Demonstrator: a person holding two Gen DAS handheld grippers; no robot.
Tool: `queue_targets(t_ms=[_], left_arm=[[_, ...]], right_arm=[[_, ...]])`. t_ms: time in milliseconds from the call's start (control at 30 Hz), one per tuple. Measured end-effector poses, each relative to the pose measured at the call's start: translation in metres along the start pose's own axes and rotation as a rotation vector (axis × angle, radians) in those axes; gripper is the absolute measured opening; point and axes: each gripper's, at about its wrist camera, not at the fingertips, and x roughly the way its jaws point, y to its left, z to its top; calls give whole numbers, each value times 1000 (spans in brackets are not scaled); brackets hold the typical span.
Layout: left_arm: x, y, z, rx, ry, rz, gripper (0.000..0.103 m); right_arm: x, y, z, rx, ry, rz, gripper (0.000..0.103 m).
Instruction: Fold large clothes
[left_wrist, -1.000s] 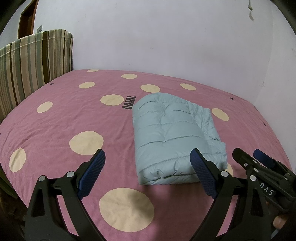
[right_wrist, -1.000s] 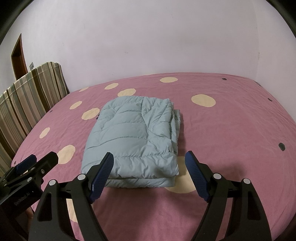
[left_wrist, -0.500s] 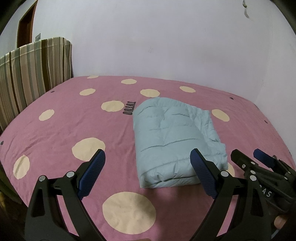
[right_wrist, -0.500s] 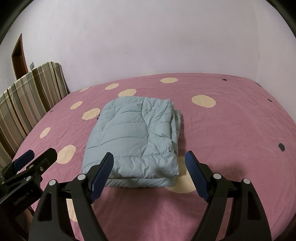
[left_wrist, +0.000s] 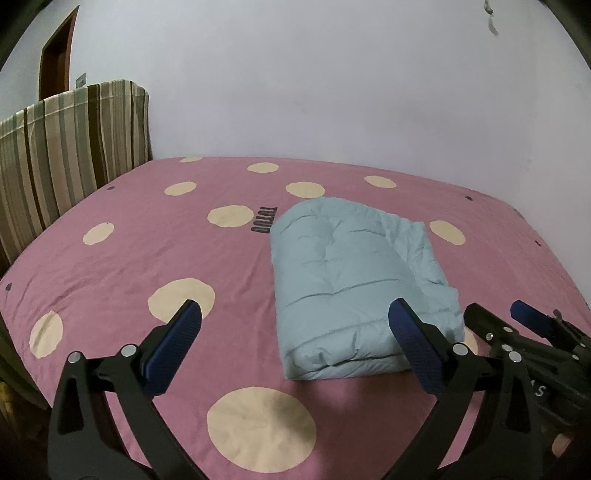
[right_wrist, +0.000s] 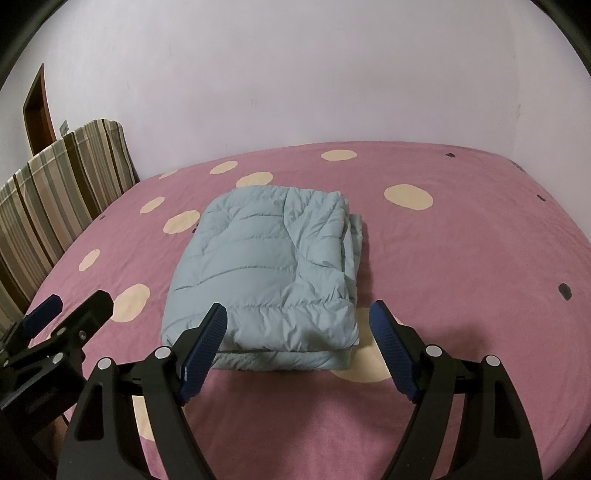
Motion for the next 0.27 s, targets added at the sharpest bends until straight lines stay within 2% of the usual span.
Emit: queue_targets(t_ms=[267], left_arm=[[14,3,-1,-14,36,-11,101]], right_arm=[[9,-11,2,16,8,-6,78]])
